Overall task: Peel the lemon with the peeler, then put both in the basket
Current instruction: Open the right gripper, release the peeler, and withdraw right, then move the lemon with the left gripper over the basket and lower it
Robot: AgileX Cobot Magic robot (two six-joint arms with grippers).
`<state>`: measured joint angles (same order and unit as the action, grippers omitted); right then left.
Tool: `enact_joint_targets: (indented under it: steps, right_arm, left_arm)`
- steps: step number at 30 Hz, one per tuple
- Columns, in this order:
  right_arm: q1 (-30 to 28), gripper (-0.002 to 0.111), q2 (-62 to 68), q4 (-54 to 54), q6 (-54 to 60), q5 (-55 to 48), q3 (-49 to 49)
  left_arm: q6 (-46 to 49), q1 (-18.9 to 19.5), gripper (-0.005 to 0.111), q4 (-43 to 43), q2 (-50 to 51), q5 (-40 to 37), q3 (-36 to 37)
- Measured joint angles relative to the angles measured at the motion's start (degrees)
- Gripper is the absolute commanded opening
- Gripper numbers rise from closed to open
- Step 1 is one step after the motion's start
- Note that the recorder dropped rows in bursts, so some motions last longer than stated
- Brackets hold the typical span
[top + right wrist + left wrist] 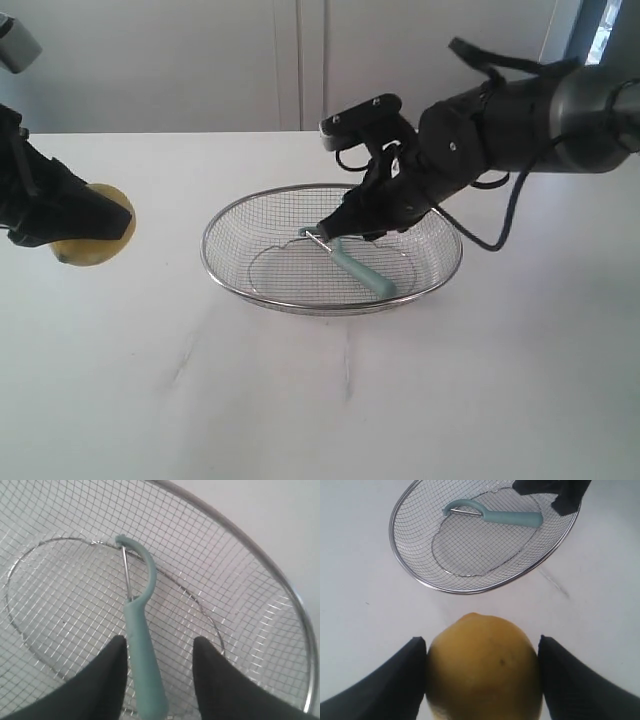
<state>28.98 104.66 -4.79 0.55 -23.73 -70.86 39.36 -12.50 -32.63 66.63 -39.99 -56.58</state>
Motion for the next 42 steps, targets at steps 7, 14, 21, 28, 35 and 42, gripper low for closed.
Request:
enact_joint_targets:
  steps: [7, 14, 21, 28, 35, 42]
  right_arm:
    - [0.00, 0.016, -14.26, 0.00, -0.55, -17.62, -0.11]
    - [0.00, 0.000, -25.88, 0.00, 2.91, -29.07, -0.19]
    - [0.00, 0.000, -34.88, 4.79, 5.61, -30.77, 3.11]
    - [0.00, 0.000, -39.33, 5.10, 6.08, -28.09, 7.28]
    - [0.00, 0.000, -43.13, 5.10, 6.08, -28.84, 8.15]
    - [0.00, 0.000, -48.44, 5.10, 6.08, -29.08, 8.15]
  left_arm:
    - [0.11, 0.00, 0.000, 0.00, 0.00, 0.25, 0.00]
    - [0.71, 0.00, 0.000, -3.64, 0.00, 0.91, 0.00]
    - [1.14, 0.00, 0.000, -3.85, 3.30, 1.14, -0.09]
    - [1.24, 0.00, 0.000, -3.85, 4.18, 1.14, -0.09]
    - [1.37, 0.00, 0.000, -3.97, 4.18, 2.30, -0.09]
    - [5.58, -0.39, 0.000, -15.44, 6.32, 4.50, -2.13]
